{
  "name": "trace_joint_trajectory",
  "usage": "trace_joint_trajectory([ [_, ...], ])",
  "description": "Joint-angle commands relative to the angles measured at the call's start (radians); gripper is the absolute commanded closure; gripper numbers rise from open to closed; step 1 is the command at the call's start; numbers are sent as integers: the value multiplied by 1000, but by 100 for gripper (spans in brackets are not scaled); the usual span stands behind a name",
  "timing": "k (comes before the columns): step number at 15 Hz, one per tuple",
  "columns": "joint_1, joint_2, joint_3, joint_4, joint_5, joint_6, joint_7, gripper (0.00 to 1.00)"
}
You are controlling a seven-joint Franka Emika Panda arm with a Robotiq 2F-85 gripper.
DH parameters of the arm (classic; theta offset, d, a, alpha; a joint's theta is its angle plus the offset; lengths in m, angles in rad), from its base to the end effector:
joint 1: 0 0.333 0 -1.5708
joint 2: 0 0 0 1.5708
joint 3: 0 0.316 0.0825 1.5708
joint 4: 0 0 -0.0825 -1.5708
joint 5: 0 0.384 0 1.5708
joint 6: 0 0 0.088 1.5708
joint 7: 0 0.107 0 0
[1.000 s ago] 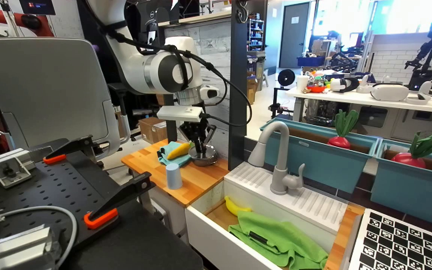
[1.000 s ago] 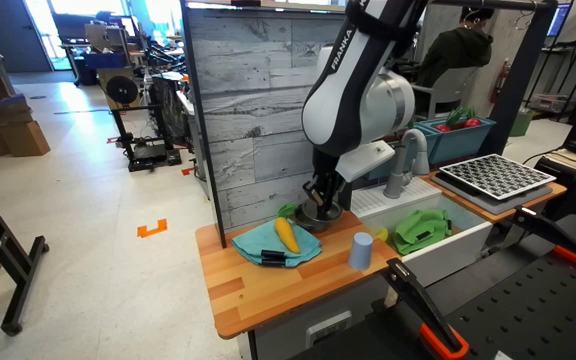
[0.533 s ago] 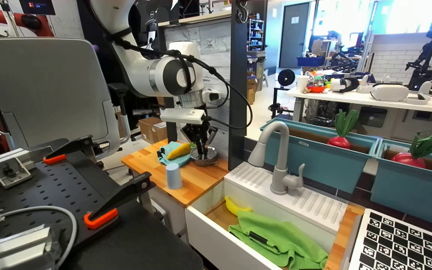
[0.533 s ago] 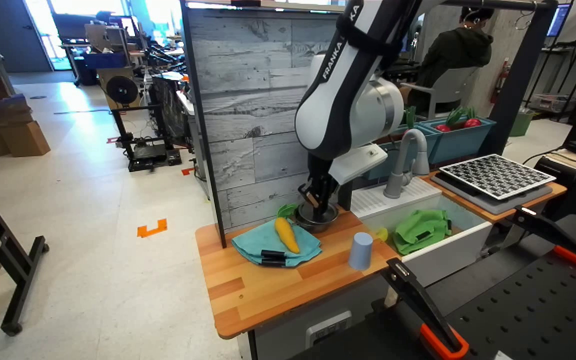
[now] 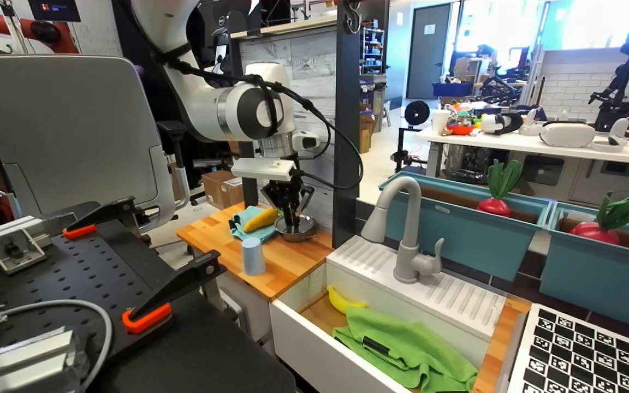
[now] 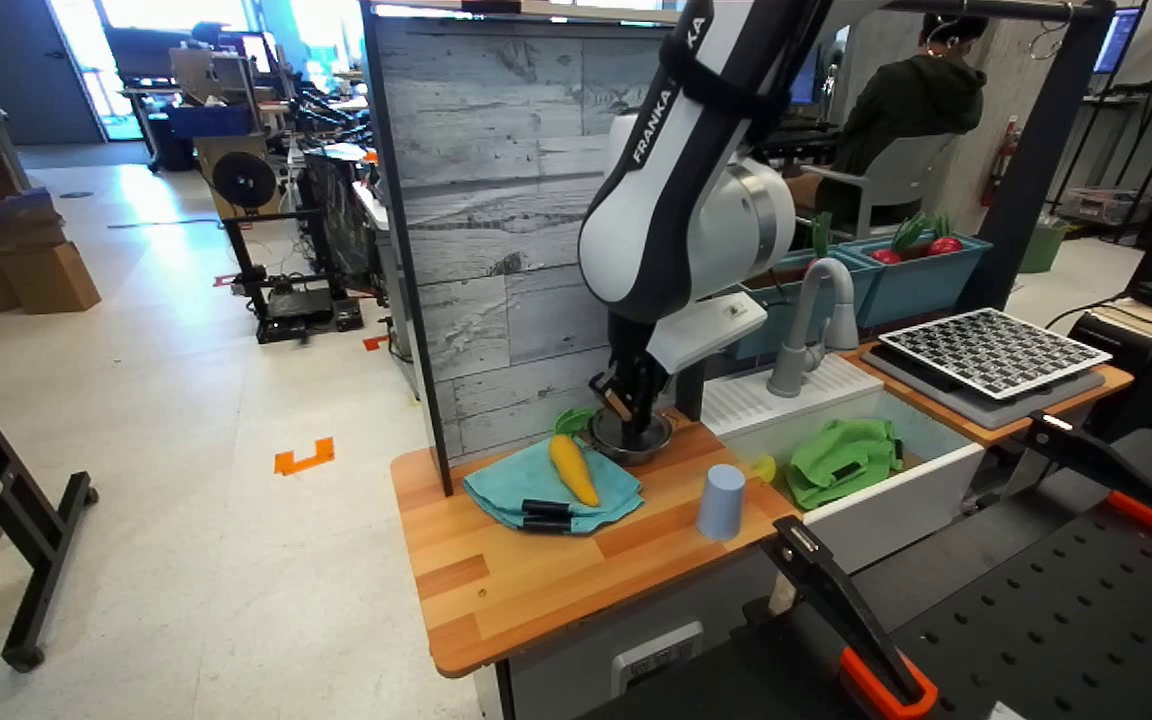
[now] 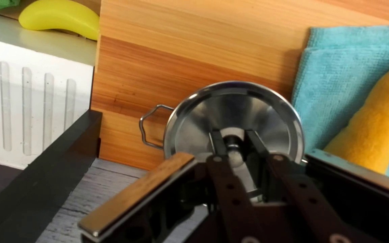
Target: Cover the pot with the silver lid
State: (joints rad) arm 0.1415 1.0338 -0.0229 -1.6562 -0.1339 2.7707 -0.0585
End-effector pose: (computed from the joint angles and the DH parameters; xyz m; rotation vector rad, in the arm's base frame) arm 0.6461 0.0838 0.0146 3.0315 0.4767 0.1259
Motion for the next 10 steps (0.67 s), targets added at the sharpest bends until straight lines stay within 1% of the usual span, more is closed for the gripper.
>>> trace_joint_trajectory([
  [1, 16, 31, -4, 67, -3, -58, 21, 55],
  [2, 14, 31, -3, 68, -2, -63, 23, 53],
  [3, 13, 31, -1, 70, -1, -68, 24, 47],
  [6, 11, 31, 1, 74, -1, -82, 27, 26],
  [9, 9, 31, 2, 73, -1, -83, 27, 2],
  [10, 8, 30, 3, 71, -1, -82, 27, 0],
])
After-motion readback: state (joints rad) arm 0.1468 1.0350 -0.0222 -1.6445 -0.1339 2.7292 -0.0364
